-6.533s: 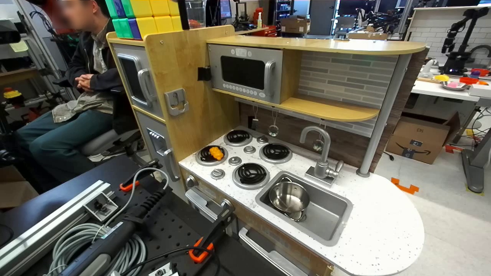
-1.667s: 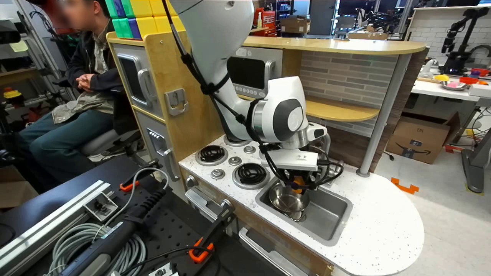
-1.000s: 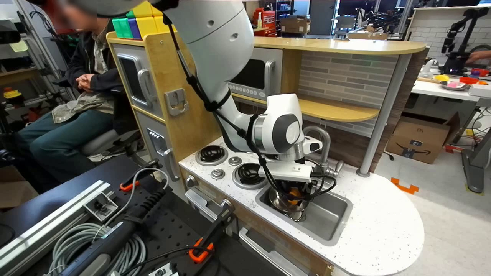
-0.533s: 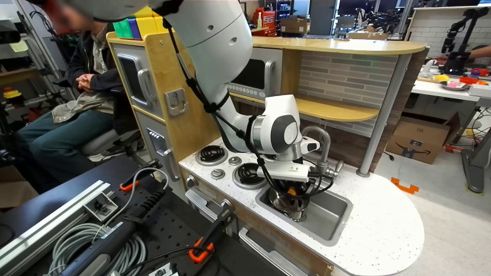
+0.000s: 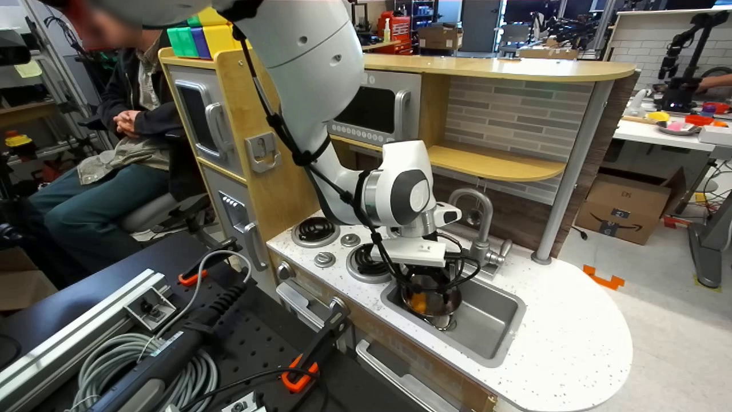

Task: Put the orange object in the pot in the sink

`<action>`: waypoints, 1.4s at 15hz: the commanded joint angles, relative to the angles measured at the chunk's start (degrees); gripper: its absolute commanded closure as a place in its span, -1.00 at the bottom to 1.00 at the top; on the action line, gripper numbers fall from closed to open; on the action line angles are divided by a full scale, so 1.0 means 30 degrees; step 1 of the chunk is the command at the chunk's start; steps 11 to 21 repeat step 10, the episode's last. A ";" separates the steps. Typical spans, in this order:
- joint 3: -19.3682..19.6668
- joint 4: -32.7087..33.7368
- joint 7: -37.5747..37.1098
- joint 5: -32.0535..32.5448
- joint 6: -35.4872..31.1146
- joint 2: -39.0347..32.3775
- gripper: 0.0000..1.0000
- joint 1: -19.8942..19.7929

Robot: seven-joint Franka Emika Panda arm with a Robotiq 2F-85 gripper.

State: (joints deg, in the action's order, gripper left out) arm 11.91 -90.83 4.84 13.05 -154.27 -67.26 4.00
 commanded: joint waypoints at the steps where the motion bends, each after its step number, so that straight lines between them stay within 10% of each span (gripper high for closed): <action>1: -0.0129 -0.3424 0.0104 0.0550 0.0258 0.3016 -1.00 0.0376; 6: -0.0367 -0.7705 0.0676 0.0818 0.1038 0.7632 -1.00 0.0518; 7: -0.0655 -0.4944 0.0445 0.0517 0.0268 0.4946 -1.00 -0.0016; 21: -0.0697 -0.5407 0.0434 0.0540 0.0355 0.5567 -1.00 -0.0042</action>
